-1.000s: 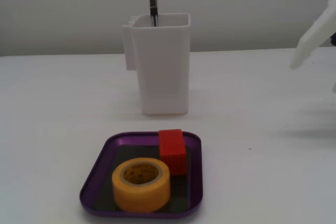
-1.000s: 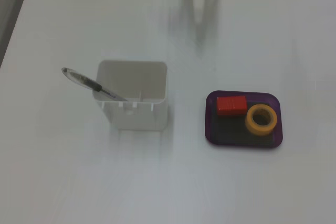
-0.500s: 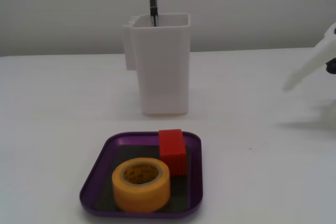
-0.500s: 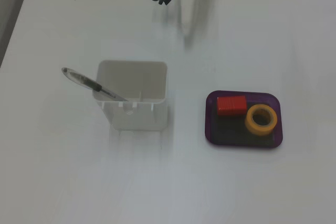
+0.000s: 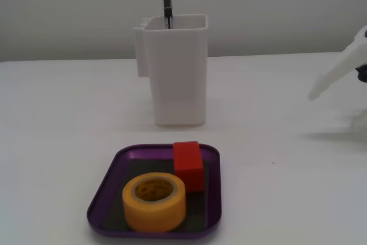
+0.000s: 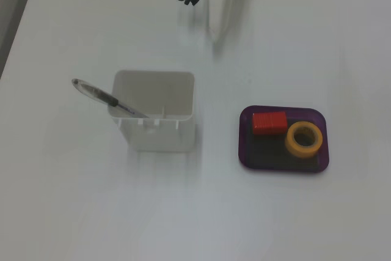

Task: Pick up the red cube and place it in the box.

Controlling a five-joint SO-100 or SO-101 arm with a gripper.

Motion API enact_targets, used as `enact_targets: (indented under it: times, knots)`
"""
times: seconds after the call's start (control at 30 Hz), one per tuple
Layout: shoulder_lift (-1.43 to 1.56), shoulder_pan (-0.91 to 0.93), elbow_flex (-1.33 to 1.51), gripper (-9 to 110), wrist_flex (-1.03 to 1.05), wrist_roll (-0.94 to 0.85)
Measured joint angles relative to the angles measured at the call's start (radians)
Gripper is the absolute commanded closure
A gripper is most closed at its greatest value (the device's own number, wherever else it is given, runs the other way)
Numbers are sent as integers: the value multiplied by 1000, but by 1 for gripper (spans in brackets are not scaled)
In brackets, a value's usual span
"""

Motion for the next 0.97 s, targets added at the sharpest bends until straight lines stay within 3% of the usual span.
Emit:
enact_targets:
  times: [0.23, 0.43, 0.97]
  knots:
    - [0, 0, 0, 103, 0, 0]
    - [0, 0, 3, 95, 0, 0]
    - [0, 0, 3, 95, 0, 3]
